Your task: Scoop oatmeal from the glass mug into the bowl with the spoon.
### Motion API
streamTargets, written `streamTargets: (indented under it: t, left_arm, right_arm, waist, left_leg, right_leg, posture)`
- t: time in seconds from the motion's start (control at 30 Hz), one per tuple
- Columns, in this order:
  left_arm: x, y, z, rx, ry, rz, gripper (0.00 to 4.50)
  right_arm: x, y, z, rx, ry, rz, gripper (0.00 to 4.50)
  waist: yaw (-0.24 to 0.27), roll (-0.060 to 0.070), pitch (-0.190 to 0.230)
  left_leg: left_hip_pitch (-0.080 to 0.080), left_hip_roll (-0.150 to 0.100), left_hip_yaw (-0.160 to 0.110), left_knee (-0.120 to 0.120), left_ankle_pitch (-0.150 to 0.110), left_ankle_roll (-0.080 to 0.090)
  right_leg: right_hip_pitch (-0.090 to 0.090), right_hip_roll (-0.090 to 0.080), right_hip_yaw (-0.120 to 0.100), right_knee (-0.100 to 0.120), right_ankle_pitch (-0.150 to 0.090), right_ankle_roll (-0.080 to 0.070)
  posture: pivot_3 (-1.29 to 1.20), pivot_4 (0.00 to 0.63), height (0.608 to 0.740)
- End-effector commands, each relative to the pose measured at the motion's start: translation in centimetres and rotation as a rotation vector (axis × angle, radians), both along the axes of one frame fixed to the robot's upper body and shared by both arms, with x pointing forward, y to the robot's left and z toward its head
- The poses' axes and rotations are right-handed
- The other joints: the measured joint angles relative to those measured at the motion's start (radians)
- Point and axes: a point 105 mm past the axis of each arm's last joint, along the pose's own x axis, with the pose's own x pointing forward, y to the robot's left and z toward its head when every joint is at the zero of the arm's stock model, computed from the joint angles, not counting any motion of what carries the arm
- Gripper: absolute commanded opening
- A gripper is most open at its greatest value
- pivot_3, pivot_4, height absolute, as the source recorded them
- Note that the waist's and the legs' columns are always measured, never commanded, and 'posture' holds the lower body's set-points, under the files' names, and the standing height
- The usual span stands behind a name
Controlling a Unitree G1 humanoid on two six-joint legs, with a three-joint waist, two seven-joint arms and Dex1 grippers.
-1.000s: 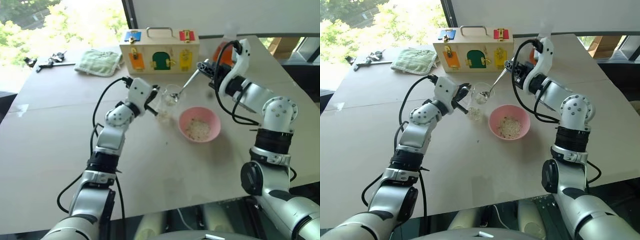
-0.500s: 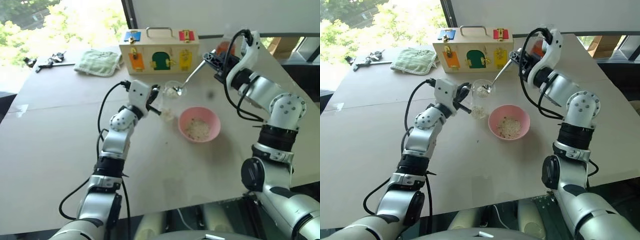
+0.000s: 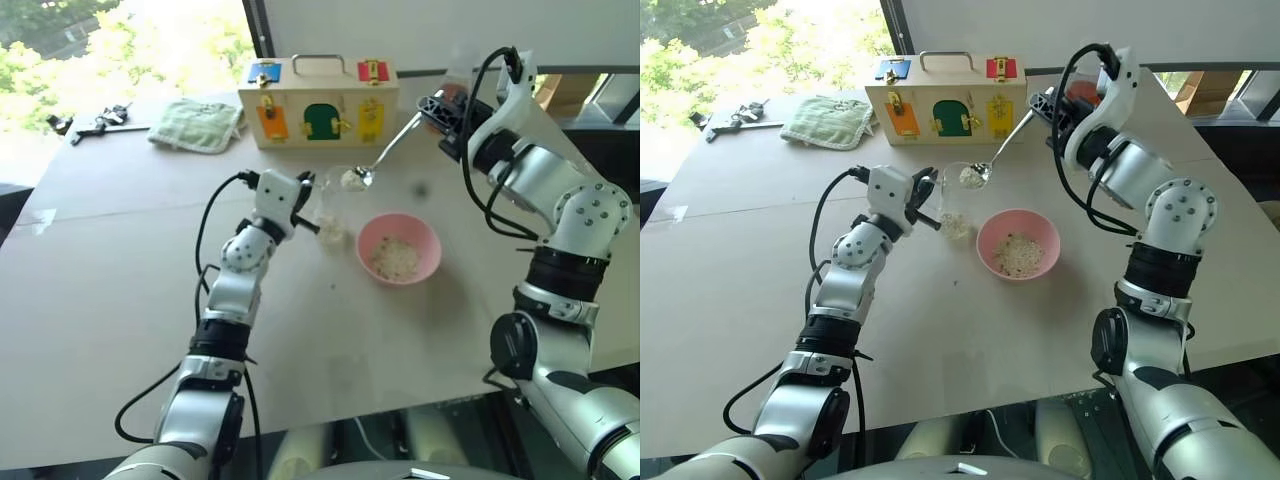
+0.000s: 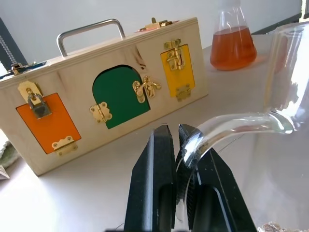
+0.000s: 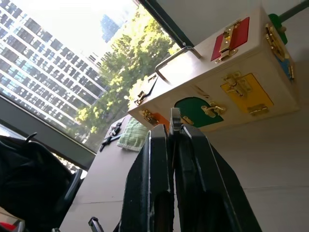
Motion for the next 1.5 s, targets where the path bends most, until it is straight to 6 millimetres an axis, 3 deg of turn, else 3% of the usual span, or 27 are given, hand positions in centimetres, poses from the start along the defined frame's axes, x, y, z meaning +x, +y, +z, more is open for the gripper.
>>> streamTargets:
  t: [0.03,0.53,1.5]
  left_arm:
    - [-0.3,0.3,2.4,-0.032,-0.098,0.000,0.04]
    - [0.3,-0.3,3.0,-0.052,-0.116,-0.010,0.04]
    - [0.2,-0.8,3.1,-0.132,-0.107,-0.059,0.04]
  right_arm:
    - [-0.6,-0.4,2.2,0.028,-0.069,-0.024,0.00]
    - [-1.5,0.4,1.4,0.206,0.034,0.063,0.00]
    - [-2.1,-1.9,-0.3,0.399,0.153,0.053,0.00]
  waist:
    - [0.000,0.000,0.000]
    - [0.001,0.000,0.000]
    - [0.000,0.000,0.000]
  left_leg:
    - [0.000,0.000,0.000,0.000,0.000,0.000]
    - [0.000,0.000,0.000,0.000,0.000,0.000]
    - [0.000,0.000,0.000,0.000,0.000,0.000]
  right_leg:
    - [0.000,0.000,0.000,0.000,0.000,0.000]
    - [0.000,0.000,0.000,0.000,0.000,0.000]
    - [0.000,0.000,0.000,0.000,0.000,0.000]
  posture:
    - [0.00,0.150,0.740]
    - [0.00,0.150,0.740]
    - [0.00,0.150,0.740]
